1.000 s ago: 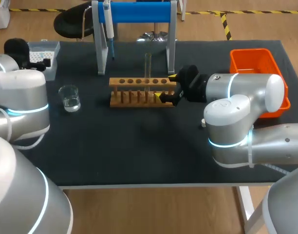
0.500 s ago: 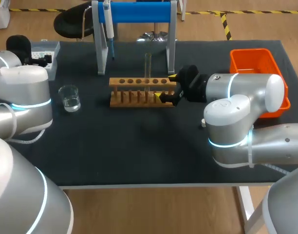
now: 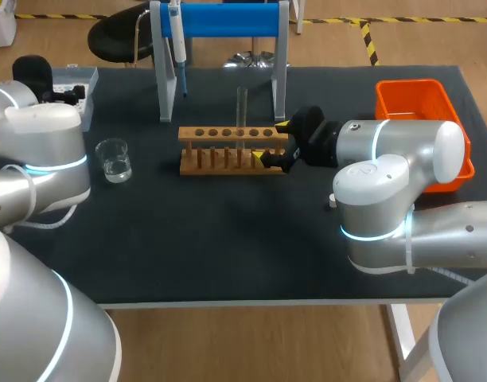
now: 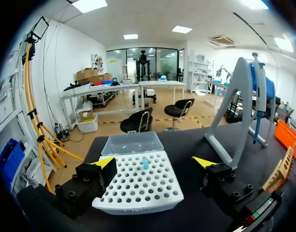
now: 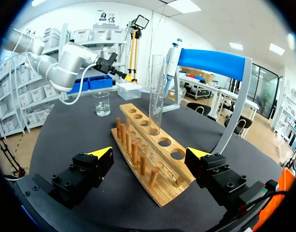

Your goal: Invert the test tube, pick up the pipette, mount the tip to pipette, aspirate from beaker and dispense into the tube, eject the tip, return the pipette, and cap with the stopper.

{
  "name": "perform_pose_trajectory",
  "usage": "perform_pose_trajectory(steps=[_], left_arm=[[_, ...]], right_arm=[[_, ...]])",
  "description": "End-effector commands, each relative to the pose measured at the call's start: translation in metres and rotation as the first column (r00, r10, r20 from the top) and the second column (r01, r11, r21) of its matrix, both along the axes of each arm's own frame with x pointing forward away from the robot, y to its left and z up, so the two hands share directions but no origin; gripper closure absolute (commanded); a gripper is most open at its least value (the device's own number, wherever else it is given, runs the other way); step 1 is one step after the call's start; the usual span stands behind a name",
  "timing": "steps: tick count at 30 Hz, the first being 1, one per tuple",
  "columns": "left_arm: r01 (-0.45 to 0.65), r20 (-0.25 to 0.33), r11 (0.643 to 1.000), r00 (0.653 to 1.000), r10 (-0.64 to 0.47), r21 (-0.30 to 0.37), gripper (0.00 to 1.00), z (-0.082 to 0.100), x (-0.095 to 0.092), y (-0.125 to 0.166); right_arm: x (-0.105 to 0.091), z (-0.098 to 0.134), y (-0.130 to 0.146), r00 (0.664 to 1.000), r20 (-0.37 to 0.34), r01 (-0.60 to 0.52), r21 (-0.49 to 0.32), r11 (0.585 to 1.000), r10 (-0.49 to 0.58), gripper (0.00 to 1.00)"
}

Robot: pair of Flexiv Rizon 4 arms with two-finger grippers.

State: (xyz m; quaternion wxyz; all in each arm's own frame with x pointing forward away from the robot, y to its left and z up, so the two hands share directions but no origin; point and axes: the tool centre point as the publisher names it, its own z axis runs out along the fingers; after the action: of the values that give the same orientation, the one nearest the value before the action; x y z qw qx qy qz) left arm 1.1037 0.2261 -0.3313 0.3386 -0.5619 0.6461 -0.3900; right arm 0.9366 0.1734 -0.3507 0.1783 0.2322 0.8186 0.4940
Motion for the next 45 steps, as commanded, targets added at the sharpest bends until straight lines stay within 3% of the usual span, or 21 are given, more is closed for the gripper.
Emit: perform_pose_trajectory(steps=[1,45], left_arm=[[0.002,0.012,1.0,1.0,-0.002,-0.005,0.0,-0.0051,0.0074,-0.0021],[0.003,0.019,1.0,1.0,-0.003,-0.01,0.0,-0.008,0.01,0.0038]], right_arm=[[-0.0003,0.0002,0.0006,1.0,-0.001,0.002,-0.002,1.0,-0.002,0.0],[-0.0003,0.0002,0.0006,1.0,-0.001,0.002,-0.002,1.0,-0.002,0.0]])
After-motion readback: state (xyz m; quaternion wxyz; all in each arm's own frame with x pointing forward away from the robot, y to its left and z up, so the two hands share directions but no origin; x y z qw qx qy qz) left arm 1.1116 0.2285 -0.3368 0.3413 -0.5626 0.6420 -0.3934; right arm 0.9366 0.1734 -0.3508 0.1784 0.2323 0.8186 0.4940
